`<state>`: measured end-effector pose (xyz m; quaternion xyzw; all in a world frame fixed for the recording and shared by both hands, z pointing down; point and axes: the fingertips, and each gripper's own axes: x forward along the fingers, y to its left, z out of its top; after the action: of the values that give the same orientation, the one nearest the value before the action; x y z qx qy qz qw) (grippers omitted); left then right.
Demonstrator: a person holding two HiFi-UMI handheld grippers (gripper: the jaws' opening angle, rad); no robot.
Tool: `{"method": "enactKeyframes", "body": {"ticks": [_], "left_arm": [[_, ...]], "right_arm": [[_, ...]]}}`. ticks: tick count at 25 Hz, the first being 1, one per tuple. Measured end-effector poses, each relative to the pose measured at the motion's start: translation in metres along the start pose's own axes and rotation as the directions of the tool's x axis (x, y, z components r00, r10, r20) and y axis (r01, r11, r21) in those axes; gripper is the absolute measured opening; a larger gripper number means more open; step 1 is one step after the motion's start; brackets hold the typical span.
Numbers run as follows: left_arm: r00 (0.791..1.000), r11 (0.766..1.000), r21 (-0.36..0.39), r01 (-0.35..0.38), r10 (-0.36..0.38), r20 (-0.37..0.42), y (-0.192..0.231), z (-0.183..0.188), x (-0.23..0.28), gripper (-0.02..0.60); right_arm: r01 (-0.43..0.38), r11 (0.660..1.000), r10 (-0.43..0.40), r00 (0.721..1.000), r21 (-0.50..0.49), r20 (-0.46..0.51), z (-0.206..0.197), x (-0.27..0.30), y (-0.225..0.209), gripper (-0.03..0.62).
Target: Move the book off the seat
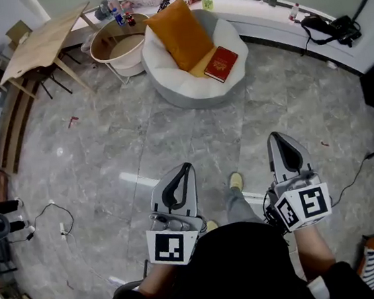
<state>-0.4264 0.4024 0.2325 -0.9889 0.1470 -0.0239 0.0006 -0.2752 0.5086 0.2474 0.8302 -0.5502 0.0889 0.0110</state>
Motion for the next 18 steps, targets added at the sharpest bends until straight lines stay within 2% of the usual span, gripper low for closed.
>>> {"method": "enactKeyframes", "body": {"ticks": [18], "left_arm": [[0.999, 0.999, 0.030, 0.039, -0.038, -0.038, -0.019, 0.006, 0.076, 0.014]], "right_arm": [[-0.001, 1.000, 0.001, 1.000, 0.022, -0.011, 0.008, 0.034, -0.066, 0.011]]}}
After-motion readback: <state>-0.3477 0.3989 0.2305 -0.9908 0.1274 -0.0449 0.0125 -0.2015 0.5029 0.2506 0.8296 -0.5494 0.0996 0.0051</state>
